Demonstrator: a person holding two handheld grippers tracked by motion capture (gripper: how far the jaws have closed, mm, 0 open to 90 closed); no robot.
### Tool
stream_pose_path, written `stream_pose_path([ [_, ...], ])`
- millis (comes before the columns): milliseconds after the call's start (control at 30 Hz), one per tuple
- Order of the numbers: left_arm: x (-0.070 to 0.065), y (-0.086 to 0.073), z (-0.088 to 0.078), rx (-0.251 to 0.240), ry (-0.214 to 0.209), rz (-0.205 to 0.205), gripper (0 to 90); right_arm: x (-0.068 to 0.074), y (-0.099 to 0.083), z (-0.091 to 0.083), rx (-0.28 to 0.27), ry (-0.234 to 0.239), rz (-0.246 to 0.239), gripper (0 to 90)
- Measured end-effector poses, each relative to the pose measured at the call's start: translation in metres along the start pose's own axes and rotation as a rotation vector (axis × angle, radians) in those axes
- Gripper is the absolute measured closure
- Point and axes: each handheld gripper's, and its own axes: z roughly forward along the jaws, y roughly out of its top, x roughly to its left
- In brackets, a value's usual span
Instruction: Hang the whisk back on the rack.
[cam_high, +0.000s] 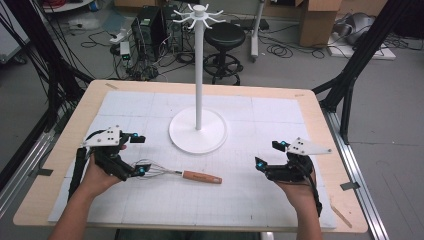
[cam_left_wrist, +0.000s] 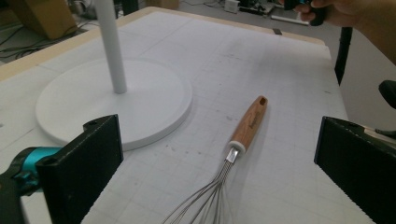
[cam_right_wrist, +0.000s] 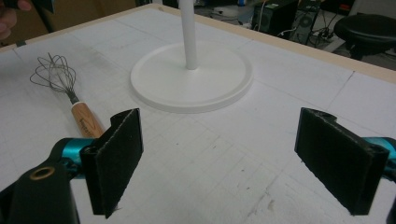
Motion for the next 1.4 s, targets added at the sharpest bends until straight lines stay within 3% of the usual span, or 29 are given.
stream_pose_path([
  [167, -0.005, 0.013, 0.024, 0.046, -0.032, 0.022, 1.7, 0.000, 0.001, 0.000, -0.004, 0.002, -0.001, 14.5],
  [233, -0.005, 0.020, 0.043, 0.102, -0.052, 0.031, 1.8, 0.000, 0.001, 0.000, -0.004, 0.004, 0.001, 14.5],
  [333, -0.005, 0.023, 0.054, 0.134, -0.068, 0.038, 1.7, 0.001, 0.001, 0.001, 0.002, 0.001, -0.001, 14.5],
  [400, -0.007, 0.027, 0.069, 0.201, -0.072, 0.059, 1.7, 0.000, 0.001, 0.000, -0.001, -0.001, 0.000, 14.5],
  [533, -0.010, 0.030, 0.081, 0.239, -0.086, 0.074, 1.7, 0.000, 0.001, 0.000, -0.003, 0.000, 0.000, 14.5],
  [700, -0.015, 0.036, 0.101, 0.322, -0.107, 0.121, 2.5, 0.001, 0.001, 0.001, 0.001, 0.002, 0.004, 14.5],
  [733, -0.018, 0.037, 0.109, 0.353, -0.115, 0.139, 5.0, 0.000, 0.000, 0.001, 0.001, 0.001, 0.001, 14.5],
  [767, -0.018, 0.037, 0.109, 0.353, -0.115, 0.139, 9.6, 0.000, 0.000, 0.001, 0.000, 0.003, 0.000, 14.5],
  [800, -0.019, 0.036, 0.116, 0.391, -0.133, 0.151, 13.9, 0.000, 0.000, 0.001, 0.000, 0.004, -0.002, 14.5],
  [833, -0.019, 0.036, 0.116, 0.391, -0.133, 0.151, 16.5, 0.000, 0.000, 0.001, 0.001, 0.004, -0.001, 14.5],
  [900, -0.021, 0.031, 0.127, 0.450, -0.109, 0.165, 17.0, 0.000, 0.000, 0.001, -0.001, 0.005, -0.002, 14.5],
  [933, -0.021, 0.031, 0.127, 0.450, -0.109, 0.165, 17.8, 0.000, 0.000, 0.001, -0.001, 0.005, -0.002, 14.5],
  [1033, -0.022, 0.027, 0.135, 0.523, -0.111, 0.176, 22.7, 0.000, 0.000, 0.001, 0.002, 0.005, 0.000, 14.5],
  [1400, -0.025, 0.022, 0.147, 0.589, -0.130, 0.206, 41.6, 0.001, 0.000, 0.003, 0.006, 0.006, 0.001, 14.5],
])
